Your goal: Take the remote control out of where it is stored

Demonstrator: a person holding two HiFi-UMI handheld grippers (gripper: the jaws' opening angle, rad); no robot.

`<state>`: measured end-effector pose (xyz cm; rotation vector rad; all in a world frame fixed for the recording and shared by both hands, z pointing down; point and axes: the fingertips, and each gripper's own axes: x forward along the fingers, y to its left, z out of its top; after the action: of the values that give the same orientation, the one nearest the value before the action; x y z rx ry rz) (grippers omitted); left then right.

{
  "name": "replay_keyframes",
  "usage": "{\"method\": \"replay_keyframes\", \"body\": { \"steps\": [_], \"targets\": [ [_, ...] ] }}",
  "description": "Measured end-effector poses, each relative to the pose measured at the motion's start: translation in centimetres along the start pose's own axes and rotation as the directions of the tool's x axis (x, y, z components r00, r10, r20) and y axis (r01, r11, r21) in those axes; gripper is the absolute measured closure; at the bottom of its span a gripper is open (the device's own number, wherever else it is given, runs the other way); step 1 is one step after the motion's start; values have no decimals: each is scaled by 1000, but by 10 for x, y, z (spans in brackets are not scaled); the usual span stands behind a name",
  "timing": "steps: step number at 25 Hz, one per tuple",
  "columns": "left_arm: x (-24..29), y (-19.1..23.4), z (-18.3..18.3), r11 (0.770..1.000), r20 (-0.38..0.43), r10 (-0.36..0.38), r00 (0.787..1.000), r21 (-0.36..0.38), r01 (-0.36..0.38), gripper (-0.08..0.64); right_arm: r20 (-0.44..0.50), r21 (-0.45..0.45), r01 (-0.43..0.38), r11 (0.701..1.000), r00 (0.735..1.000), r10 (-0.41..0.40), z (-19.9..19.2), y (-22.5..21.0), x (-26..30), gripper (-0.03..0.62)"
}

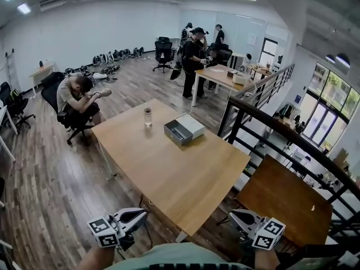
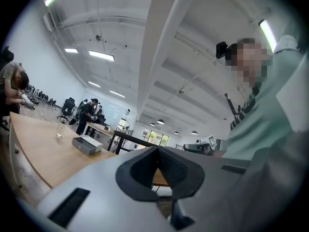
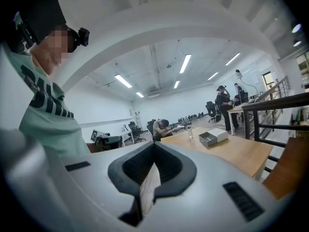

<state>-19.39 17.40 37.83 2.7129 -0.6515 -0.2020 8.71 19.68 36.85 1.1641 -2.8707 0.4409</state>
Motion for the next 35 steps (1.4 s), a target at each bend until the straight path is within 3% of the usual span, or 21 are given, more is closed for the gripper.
{"method": "replay_keyframes", "body": {
  "steps": [7,15,21,27,35],
  "targets": [
    [-14,62,19,1000,3,-28,1000,-4,28,563,-25,5,61,998,998,-61,3,-8,50,598],
    [8,81,27,999,-21,-34,999,-3,34,563,6,26,70,997,998,-70,12,-39,67,598],
    [39,91,38,997,-44,65,997,36,-63,563,52,57,12,998,999,-15,21,-86,70,598],
    [86,100,37,978,-154,196,968,98,-182,563,92,61,-56,997,994,50,31,-147,63,598],
    [168,122,35,983,-208,170,963,103,-151,563,130,104,-12,995,991,-2,11,-208,45,598]
  ]
}}
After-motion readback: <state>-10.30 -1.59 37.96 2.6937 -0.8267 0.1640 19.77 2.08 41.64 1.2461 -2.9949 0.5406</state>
